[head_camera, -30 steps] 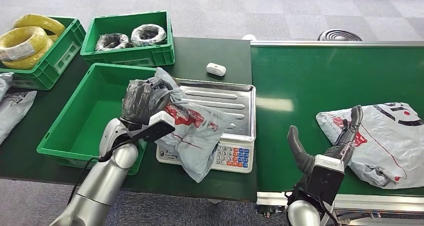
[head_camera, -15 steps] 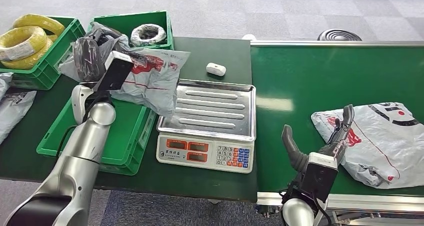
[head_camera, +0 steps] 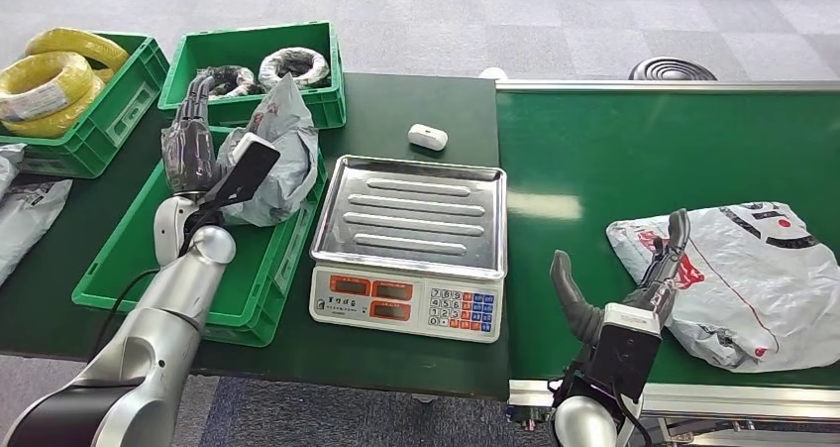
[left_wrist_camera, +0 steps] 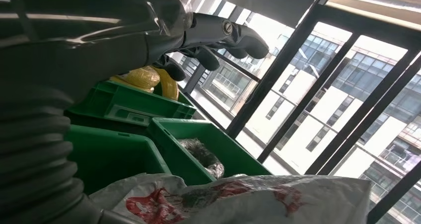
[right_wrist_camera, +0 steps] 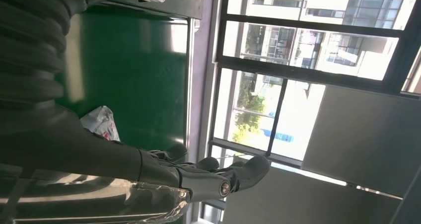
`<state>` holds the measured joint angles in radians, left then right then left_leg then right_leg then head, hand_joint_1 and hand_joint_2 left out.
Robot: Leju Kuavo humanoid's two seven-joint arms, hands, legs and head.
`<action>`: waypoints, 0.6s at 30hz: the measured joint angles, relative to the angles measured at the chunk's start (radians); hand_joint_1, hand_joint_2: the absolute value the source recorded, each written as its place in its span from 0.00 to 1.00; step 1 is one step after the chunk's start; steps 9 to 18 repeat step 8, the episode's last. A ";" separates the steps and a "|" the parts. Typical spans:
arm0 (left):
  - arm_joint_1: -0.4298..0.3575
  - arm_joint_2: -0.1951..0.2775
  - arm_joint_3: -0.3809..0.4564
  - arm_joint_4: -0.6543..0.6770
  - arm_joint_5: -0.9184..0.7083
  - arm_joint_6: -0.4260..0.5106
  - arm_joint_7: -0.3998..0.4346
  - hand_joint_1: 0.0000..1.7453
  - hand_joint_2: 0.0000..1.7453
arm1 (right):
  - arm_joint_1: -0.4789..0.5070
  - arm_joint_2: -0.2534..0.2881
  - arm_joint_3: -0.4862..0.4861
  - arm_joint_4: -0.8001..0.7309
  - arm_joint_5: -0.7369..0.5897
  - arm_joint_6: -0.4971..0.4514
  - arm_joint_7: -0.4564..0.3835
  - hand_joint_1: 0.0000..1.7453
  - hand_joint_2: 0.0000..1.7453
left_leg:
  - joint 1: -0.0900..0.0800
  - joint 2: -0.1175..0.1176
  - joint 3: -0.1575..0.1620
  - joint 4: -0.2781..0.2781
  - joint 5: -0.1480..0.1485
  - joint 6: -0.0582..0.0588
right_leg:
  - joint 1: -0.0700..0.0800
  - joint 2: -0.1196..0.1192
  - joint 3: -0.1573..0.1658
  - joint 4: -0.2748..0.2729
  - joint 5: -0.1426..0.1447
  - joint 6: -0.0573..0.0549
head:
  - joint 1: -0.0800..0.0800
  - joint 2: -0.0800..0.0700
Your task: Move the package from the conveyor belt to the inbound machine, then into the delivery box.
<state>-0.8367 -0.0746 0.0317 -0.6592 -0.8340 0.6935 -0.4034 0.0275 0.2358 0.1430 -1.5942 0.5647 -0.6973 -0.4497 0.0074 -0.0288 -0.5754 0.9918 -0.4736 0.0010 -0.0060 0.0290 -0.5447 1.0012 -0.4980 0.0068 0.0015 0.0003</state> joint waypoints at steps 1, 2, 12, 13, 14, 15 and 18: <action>0.004 -0.003 0.013 0.003 -0.012 0.000 -0.004 0.00 0.00 | 0.002 0.000 0.002 0.000 0.001 0.000 0.001 0.00 1.00 | 0.000 0.000 0.000 0.000 0.000 0.000 | 0.000 0.000 0.000 0.000 0.000 0.000 | 0.000 0.000; 0.007 -0.006 0.024 0.004 -0.021 0.000 -0.007 0.00 0.00 | 0.003 0.000 0.004 0.000 0.001 0.000 0.001 0.00 1.00 | 0.000 0.000 0.000 0.000 0.000 0.000 | 0.000 0.000 0.000 0.000 0.000 0.000 | 0.000 0.000; 0.020 -0.024 0.068 0.002 -0.048 0.000 -0.041 0.00 0.00 | 0.005 -0.001 0.009 0.000 0.001 0.000 0.008 0.00 1.00 | 0.000 0.000 0.000 0.000 0.000 0.000 | 0.000 0.000 0.000 0.000 0.000 0.000 | 0.000 0.000; 0.020 -0.024 0.068 0.002 -0.048 0.000 -0.041 0.00 0.00 | 0.005 -0.001 0.009 0.000 0.001 0.000 0.008 0.00 1.00 | 0.000 0.000 0.000 0.000 0.000 0.000 | 0.000 0.000 0.000 0.000 0.000 0.000 | 0.000 0.000; 0.020 -0.024 0.068 0.002 -0.048 0.000 -0.041 0.00 0.00 | 0.005 -0.001 0.009 0.000 0.001 0.000 0.008 0.00 1.00 | 0.000 0.000 0.000 0.000 0.000 0.000 | 0.000 0.000 0.000 0.000 0.000 0.000 | 0.000 0.000; 0.020 -0.024 0.068 0.002 -0.048 0.000 -0.041 0.00 0.00 | 0.005 -0.001 0.009 0.000 0.001 0.000 0.008 0.00 1.00 | 0.000 0.000 0.000 0.000 0.000 0.000 | 0.000 0.000 0.000 0.000 0.000 0.000 | 0.000 0.000; 0.020 -0.024 0.068 0.002 -0.048 0.000 -0.041 0.00 0.00 | 0.005 -0.001 0.009 0.000 0.001 0.000 0.008 0.00 1.00 | 0.000 0.000 0.000 0.000 0.000 0.000 | 0.000 0.000 0.000 0.000 0.000 0.000 | 0.000 0.000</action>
